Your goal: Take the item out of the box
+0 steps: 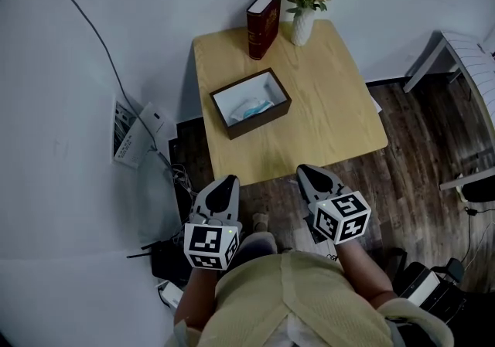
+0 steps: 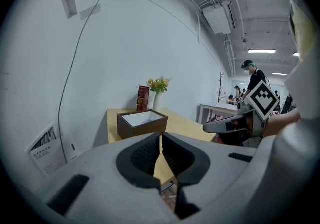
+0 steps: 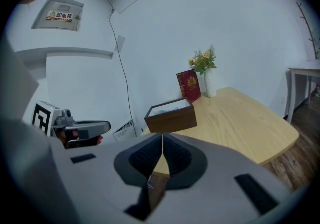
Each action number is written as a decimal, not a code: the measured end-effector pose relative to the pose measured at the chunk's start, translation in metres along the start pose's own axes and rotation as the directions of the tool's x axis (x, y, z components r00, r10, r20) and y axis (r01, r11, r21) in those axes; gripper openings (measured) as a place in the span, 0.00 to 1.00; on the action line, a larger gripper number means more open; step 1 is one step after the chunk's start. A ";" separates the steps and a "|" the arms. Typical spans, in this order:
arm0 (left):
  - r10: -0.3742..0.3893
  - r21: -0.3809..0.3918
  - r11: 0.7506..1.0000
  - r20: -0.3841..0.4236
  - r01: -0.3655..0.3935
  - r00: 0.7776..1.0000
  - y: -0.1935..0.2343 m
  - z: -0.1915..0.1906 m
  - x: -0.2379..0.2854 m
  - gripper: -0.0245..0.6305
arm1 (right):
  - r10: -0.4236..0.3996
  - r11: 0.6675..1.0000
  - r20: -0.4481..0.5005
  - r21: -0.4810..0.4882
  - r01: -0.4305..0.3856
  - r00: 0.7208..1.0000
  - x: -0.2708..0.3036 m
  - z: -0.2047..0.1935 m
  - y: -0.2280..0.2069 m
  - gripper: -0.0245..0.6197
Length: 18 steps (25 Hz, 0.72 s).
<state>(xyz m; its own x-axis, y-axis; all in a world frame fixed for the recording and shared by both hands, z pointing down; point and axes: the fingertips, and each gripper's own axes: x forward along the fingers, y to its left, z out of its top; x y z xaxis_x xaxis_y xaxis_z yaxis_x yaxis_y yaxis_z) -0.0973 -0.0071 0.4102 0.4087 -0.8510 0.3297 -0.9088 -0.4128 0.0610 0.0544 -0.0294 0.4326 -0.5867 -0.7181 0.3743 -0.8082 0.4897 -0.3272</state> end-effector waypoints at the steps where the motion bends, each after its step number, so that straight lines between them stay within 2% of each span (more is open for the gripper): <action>1: -0.008 0.002 1.000 -0.003 0.008 1.000 0.002 0.000 0.002 0.09 | -0.002 1.000 -0.003 0.000 0.002 1.000 0.005 0.001 0.001 0.08; 9: -0.051 -0.007 0.999 -0.011 0.051 0.999 0.032 0.003 0.014 0.09 | -0.026 1.000 -0.024 -0.005 0.026 0.999 0.036 0.011 0.008 0.08; 14: -0.076 0.003 0.997 -0.024 0.076 0.997 0.050 0.002 0.022 0.09 | -0.049 0.998 -0.020 -0.041 0.048 0.999 0.055 0.020 0.014 0.08; 18: -0.102 -0.001 0.995 -0.029 0.102 0.994 0.061 0.002 0.028 0.09 | -0.071 0.997 -0.014 -0.028 0.070 0.997 0.064 0.025 0.015 0.08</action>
<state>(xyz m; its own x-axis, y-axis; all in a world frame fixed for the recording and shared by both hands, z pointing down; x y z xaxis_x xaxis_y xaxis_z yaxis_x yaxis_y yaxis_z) -0.1413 -0.0573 0.4209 0.4964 -0.7947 0.3493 -0.8626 -0.4968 0.0955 0.0064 -0.0804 0.4305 -0.5288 -0.7440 0.4085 -0.8485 0.4514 -0.2761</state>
